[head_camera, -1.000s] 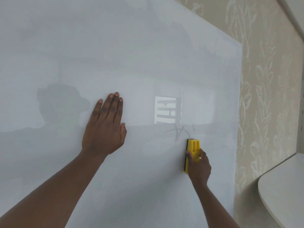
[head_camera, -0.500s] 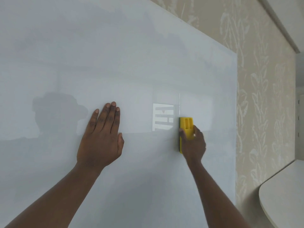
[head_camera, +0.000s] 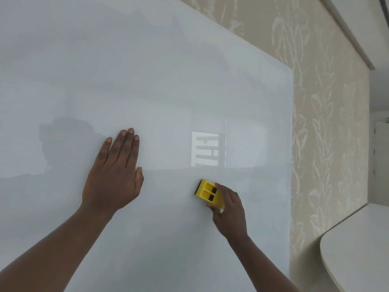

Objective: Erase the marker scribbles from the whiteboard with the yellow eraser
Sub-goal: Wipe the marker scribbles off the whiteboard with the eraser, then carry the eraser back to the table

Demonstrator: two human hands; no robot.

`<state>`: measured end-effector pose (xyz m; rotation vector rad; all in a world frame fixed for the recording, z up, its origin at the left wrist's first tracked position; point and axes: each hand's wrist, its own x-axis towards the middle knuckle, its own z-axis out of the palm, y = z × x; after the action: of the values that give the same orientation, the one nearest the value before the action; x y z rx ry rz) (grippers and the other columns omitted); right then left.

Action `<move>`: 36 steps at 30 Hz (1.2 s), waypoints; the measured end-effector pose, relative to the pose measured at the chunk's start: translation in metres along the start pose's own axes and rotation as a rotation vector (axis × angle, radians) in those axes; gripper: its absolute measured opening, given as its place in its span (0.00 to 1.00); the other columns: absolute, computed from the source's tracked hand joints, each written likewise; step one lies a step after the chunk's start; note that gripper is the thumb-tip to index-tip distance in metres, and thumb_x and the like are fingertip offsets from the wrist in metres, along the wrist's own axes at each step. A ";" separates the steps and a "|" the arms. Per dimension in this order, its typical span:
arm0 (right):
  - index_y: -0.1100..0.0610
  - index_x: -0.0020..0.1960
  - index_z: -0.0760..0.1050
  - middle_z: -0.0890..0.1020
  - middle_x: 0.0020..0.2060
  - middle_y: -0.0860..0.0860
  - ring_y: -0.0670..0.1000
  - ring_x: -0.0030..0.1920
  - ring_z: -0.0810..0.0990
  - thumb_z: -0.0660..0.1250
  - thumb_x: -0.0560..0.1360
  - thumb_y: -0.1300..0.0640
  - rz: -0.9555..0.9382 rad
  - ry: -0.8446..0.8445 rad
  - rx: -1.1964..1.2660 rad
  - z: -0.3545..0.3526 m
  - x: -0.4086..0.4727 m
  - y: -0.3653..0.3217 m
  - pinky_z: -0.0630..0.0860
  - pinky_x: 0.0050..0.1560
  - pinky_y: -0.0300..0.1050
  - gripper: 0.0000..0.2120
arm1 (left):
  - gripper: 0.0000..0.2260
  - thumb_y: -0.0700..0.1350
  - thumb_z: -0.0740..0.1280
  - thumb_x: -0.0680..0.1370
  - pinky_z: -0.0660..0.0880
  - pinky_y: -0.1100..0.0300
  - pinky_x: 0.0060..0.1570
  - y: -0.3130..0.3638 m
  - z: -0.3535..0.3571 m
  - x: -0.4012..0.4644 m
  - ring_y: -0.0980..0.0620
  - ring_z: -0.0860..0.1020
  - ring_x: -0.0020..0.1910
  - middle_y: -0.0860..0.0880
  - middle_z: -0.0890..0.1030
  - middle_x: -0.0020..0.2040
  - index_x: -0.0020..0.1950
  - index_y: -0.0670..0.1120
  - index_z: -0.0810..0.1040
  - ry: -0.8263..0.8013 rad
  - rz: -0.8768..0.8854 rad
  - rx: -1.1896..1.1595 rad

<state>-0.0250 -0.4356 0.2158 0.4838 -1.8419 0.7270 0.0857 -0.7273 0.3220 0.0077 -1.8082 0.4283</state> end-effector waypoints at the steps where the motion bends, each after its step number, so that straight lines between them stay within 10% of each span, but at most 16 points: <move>1: 0.52 0.70 0.70 0.78 0.62 0.48 0.50 0.61 0.73 0.74 0.71 0.54 0.042 0.010 0.011 -0.001 0.006 0.004 0.73 0.59 0.45 0.28 | 0.30 0.50 0.49 0.81 0.51 0.44 0.81 0.000 0.000 0.000 0.42 0.53 0.82 0.37 0.54 0.81 0.80 0.36 0.51 -0.003 -0.003 0.007; 15: 0.54 0.70 0.70 0.78 0.58 0.50 0.54 0.51 0.72 0.64 0.77 0.40 -0.206 0.161 0.173 0.024 0.075 -0.136 0.67 0.51 0.48 0.27 | 0.26 0.42 0.59 0.75 0.70 0.46 0.72 -0.004 -0.046 -0.024 0.40 0.73 0.72 0.37 0.74 0.72 0.73 0.35 0.70 -0.144 -0.021 -0.053; 25: 0.56 0.72 0.69 0.77 0.61 0.52 0.57 0.59 0.74 0.67 0.75 0.46 -0.652 -0.277 0.158 0.004 0.059 -0.188 0.67 0.58 0.50 0.28 | 0.31 0.47 0.67 0.76 0.74 0.47 0.60 -0.023 -0.097 -0.045 0.40 0.76 0.65 0.40 0.73 0.70 0.77 0.39 0.63 -0.388 -0.078 -0.123; 36: 0.51 0.74 0.65 0.74 0.68 0.48 0.52 0.66 0.71 0.63 0.76 0.37 -0.491 -0.443 0.252 -0.036 0.041 -0.231 0.61 0.66 0.51 0.31 | 0.25 0.46 0.68 0.79 0.73 0.48 0.56 -0.053 -0.153 -0.048 0.39 0.75 0.62 0.41 0.73 0.66 0.73 0.41 0.66 -0.570 -0.273 -0.328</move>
<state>0.1301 -0.5805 0.3224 1.2939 -1.9208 0.5382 0.2540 -0.7425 0.3255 0.1610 -2.3791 -0.0856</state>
